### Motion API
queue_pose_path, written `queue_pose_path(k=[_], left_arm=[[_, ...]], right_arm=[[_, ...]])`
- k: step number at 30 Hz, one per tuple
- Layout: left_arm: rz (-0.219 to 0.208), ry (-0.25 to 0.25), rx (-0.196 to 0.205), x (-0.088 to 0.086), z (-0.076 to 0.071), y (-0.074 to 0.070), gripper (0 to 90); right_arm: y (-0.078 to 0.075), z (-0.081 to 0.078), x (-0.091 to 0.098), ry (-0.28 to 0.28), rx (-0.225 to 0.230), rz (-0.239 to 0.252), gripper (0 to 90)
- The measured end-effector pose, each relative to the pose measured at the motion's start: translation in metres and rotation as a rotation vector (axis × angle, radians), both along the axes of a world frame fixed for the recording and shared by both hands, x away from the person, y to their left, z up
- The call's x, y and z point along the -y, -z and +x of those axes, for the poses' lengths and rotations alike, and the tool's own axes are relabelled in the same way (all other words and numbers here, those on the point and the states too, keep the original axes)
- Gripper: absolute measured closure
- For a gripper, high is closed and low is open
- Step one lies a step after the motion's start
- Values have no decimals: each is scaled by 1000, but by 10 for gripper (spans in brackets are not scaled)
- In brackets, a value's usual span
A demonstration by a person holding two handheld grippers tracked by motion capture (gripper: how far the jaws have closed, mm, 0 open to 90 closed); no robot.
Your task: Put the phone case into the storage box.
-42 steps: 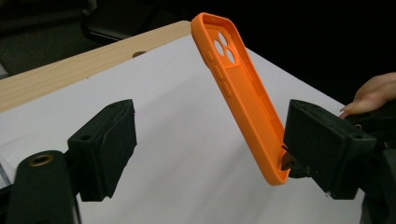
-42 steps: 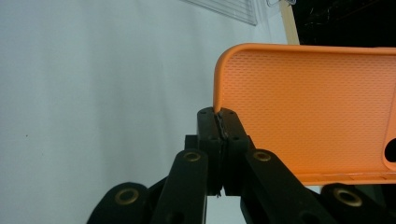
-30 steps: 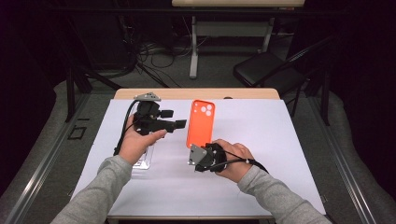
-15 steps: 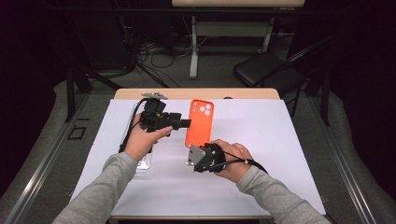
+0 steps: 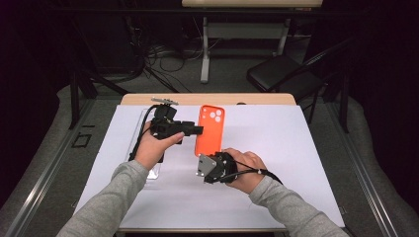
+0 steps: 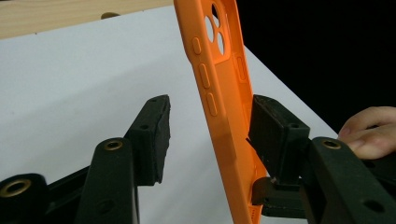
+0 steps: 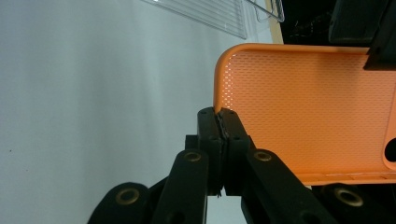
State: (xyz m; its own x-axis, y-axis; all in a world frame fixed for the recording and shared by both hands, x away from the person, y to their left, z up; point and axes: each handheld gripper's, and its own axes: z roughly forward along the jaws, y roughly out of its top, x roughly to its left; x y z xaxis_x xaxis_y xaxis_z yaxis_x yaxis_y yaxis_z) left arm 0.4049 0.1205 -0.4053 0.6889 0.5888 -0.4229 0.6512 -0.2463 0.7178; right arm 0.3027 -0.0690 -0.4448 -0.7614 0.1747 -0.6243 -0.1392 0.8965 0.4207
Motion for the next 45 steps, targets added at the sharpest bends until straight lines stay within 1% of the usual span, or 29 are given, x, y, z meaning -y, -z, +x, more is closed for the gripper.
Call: queue_pose_path(k=[5,6,8,13,16,19,24,26,34,35,36,39,45], left_arm=[[-20,-5,-30,3,0,3,518],[-17,0,-40,4,0,4,526],[-10,5,-48,5,1,5,538],[-17,15,-73,9,1,8,577],[-13,17,-81,10,2,10,619],[-12,25,-97,11,2,11,641],[-26,21,-112,12,2,10,683],[-22,19,-120,12,2,10,703],[-29,13,-141,11,4,12,742],[-30,12,-147,10,4,12,744],[-31,12,-149,10,4,12,746],[-35,7,-158,10,5,12,754],[-48,-2,-186,8,6,14,772]], right_arm=[[-1,0,0,-9,6,-2,895],[0,0,-1,-9,6,-1,895],[0,0,-1,-10,8,1,895],[0,-1,-2,-16,12,0,895],[0,-1,-3,-20,15,-5,895],[0,-2,-3,-20,15,4,895],[1,-2,-4,-23,16,8,895],[1,-2,-4,-22,17,7,895],[2,-2,-5,-28,18,9,895],[2,-3,-5,-26,17,6,895],[1,-2,-5,-37,23,-2,895],[2,-3,-5,-26,18,3,895],[2,-3,-6,-30,16,1,895]])
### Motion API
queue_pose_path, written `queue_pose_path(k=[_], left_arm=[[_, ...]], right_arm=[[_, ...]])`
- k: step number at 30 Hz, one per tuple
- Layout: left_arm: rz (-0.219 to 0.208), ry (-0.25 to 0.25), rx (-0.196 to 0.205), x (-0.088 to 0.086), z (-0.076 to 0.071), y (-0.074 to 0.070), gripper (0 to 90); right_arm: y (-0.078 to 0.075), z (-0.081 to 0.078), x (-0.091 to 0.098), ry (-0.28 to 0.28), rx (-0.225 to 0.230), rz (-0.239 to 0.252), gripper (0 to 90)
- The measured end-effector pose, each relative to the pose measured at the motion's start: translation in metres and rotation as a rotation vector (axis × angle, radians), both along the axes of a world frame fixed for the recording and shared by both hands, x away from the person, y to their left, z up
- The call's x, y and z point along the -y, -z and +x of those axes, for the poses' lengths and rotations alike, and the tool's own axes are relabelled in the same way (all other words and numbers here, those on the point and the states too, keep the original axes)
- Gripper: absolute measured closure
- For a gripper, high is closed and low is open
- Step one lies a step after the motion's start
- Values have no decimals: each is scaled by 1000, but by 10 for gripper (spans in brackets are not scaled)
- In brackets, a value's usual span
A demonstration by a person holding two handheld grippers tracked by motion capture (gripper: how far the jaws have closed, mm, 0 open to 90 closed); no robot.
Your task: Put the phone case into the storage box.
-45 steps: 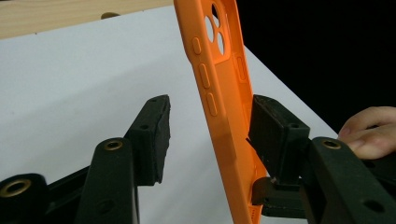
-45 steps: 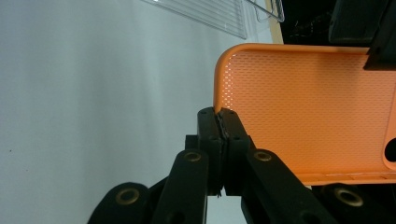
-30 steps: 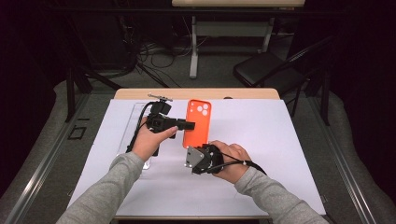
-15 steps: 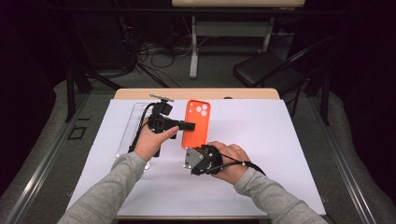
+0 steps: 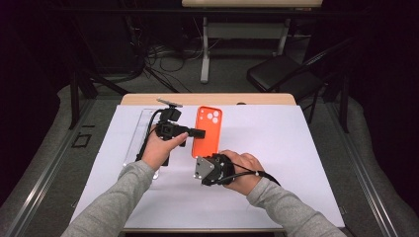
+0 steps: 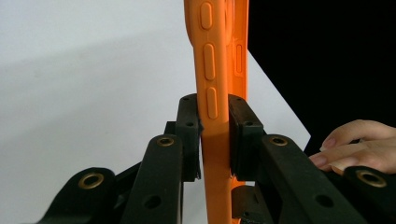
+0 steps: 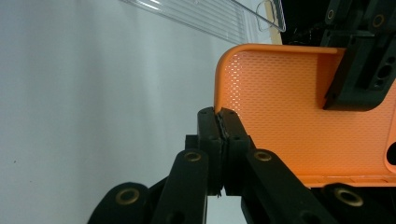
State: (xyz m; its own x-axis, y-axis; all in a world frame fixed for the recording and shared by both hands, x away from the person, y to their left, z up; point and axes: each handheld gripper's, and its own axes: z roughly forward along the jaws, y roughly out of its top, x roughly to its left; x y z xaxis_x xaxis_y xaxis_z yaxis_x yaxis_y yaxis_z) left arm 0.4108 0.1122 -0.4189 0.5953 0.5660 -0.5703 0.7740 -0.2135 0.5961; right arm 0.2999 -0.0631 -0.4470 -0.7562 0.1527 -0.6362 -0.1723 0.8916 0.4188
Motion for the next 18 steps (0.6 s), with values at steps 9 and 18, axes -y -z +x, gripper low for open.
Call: queue_pose_path(k=[9,18], left_arm=[[-26,-11,-41,-3,3,2,785],[-41,-25,-73,-3,3,3,794]], right_arm=[[1,0,-1,1,-4,8,895],[2,1,-1,-3,-2,6,895]])
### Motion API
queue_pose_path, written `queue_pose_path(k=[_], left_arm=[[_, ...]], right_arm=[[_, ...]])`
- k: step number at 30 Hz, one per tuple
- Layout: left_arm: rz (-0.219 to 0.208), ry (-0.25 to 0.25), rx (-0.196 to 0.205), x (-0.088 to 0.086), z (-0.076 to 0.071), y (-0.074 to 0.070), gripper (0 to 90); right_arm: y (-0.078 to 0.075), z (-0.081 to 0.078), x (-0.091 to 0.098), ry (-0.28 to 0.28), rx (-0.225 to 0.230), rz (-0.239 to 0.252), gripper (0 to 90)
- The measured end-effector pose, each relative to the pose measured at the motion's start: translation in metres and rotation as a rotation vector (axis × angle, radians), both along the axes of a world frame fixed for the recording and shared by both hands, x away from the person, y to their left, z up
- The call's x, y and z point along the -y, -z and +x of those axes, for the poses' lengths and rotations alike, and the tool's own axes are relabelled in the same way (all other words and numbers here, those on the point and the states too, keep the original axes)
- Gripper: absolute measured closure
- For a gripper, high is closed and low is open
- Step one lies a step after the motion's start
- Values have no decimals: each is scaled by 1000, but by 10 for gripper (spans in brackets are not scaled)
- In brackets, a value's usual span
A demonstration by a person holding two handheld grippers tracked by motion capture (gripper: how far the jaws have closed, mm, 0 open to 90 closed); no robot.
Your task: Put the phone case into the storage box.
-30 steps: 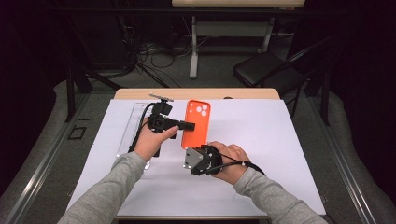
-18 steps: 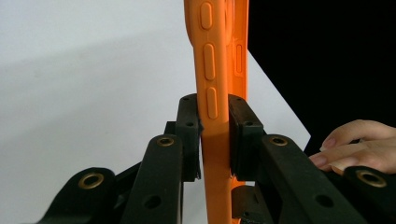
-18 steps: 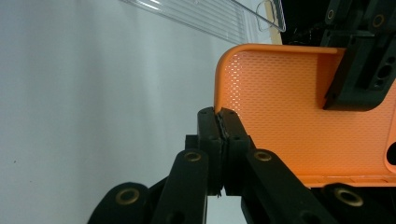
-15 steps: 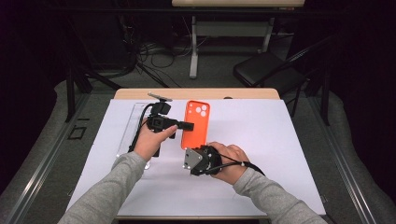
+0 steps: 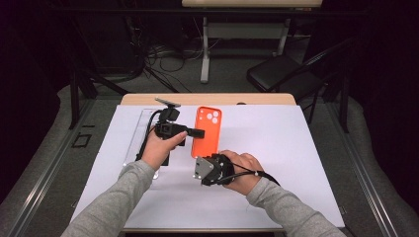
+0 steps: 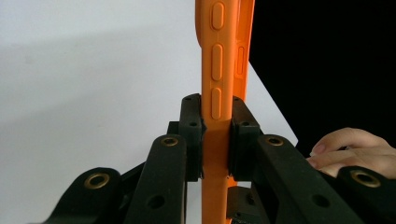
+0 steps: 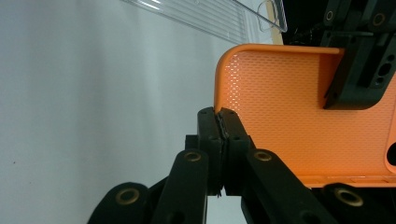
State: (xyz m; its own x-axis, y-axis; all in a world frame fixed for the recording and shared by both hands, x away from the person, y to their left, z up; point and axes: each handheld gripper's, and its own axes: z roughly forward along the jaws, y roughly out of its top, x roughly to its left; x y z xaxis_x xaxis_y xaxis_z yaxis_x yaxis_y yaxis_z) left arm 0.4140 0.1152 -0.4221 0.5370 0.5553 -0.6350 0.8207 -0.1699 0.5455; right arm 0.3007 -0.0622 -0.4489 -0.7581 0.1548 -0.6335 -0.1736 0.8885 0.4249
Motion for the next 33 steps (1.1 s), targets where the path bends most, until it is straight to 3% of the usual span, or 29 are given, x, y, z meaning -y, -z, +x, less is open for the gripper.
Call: queue_pose_path(k=[12,33], left_arm=[[-13,-11,-40,-1,1,3,798],[-10,-9,-50,-1,2,4,800]], right_arm=[[1,1,1,2,-9,-4,894],[2,1,1,5,-26,4,889]])
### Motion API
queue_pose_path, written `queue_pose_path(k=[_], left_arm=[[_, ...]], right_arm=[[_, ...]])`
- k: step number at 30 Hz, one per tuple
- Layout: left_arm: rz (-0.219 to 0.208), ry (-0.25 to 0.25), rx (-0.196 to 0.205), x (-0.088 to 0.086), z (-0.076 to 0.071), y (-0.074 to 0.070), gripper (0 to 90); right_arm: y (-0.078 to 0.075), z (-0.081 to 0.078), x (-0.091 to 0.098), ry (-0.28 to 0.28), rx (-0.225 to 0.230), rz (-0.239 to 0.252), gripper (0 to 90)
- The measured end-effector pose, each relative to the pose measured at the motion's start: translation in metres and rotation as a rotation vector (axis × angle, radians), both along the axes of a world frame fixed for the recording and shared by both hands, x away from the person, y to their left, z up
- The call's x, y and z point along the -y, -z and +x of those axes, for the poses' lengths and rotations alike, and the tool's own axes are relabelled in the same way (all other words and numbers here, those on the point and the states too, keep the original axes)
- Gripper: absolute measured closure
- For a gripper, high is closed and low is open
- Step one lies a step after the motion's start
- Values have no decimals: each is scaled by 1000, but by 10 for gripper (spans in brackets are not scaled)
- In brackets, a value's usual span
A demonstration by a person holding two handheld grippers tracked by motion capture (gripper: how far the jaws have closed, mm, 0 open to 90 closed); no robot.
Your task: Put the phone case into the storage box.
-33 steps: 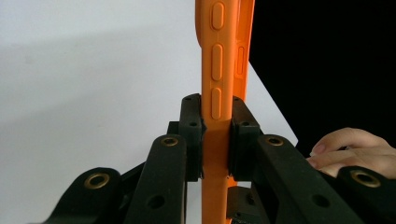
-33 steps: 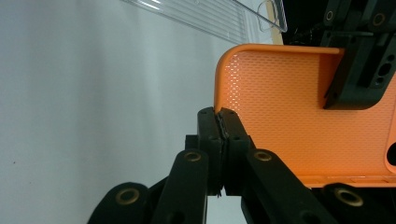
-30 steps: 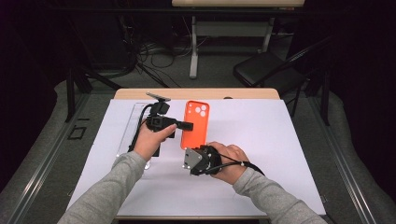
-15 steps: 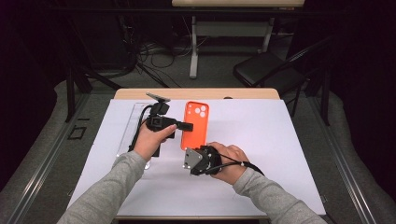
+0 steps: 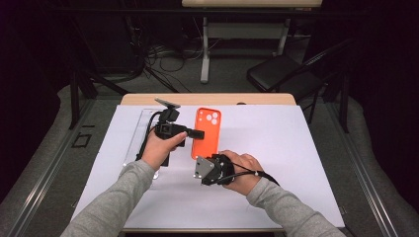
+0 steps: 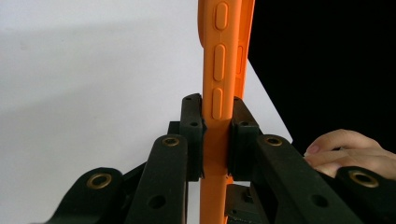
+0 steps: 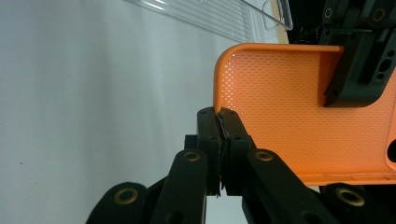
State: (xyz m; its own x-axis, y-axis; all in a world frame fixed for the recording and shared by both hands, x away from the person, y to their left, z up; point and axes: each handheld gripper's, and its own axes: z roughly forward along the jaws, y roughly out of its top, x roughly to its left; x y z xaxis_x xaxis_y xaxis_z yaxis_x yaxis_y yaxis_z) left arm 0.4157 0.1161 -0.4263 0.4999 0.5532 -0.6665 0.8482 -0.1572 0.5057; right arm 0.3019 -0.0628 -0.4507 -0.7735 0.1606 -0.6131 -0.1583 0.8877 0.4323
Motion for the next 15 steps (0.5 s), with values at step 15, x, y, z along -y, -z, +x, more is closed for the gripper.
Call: queue_pose_path(k=[15], left_arm=[[-9,-11,-5,-1,2,2,801]], right_arm=[[0,1,0,1,3,10,876]])
